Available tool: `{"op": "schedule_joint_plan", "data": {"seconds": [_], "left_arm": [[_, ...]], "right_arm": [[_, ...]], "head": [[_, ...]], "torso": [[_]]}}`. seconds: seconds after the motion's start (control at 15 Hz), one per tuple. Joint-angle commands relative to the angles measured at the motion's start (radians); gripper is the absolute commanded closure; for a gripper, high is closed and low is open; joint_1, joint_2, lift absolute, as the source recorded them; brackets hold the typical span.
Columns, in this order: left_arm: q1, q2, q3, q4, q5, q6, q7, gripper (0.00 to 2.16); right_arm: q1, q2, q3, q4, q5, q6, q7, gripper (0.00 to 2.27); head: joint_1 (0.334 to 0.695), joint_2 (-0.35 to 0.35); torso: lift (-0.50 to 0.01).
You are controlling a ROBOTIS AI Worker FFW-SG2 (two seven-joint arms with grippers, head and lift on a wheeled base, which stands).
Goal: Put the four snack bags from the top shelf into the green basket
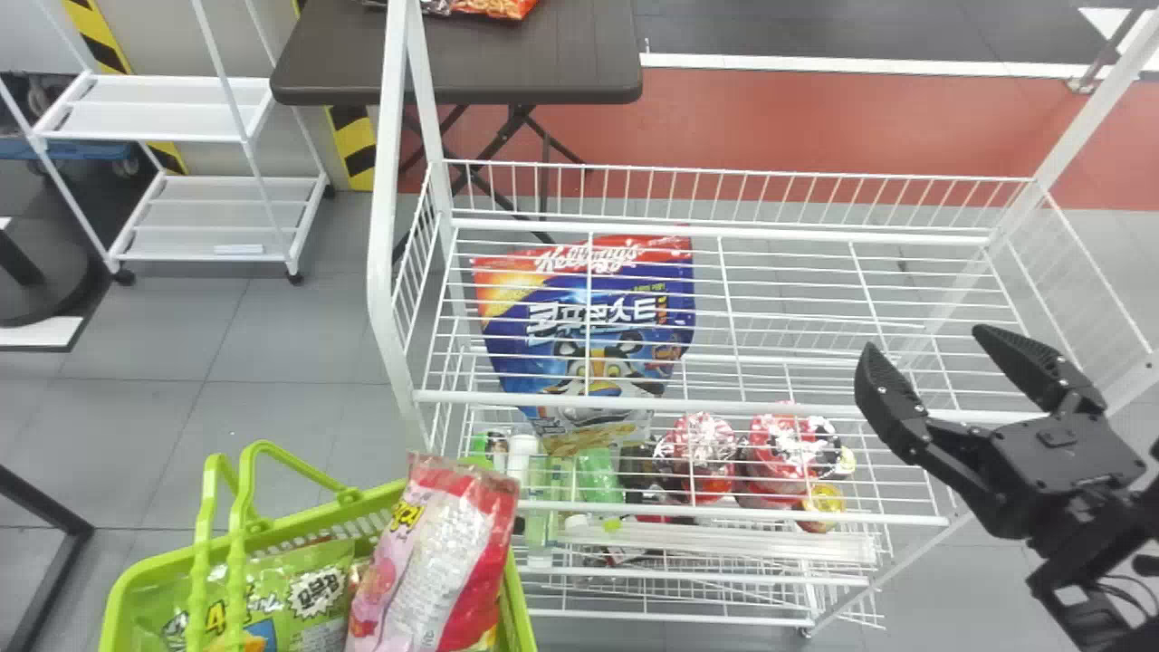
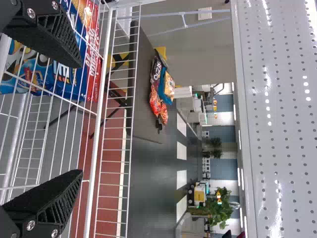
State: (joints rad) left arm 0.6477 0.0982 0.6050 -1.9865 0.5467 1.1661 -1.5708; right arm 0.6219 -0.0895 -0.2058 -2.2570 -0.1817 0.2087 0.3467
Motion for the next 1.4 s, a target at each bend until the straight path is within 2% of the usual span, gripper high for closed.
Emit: {"op": "schedule_joint_plan", "data": {"seconds": [0.0, 1.33], "left_arm": [[-0.003, -0.002, -0.008, 0.000, -0.002, 0.002, -0.010, 2.15], [-0.005, -0.002, -0.008, 0.000, -0.002, 0.002, -0.010, 2.15]], "right_arm": [[-0.007, 0.000, 0.006, 0.051, 0.004, -0.087, 0.015, 0.04], [-0.019, 0.000, 0.039, 0.085, 0.001, -0.087, 0.015, 0.05]], "head": [[0.695, -0.041], [0.695, -0.018]], "torso": [[0.000], [0.000]]}}
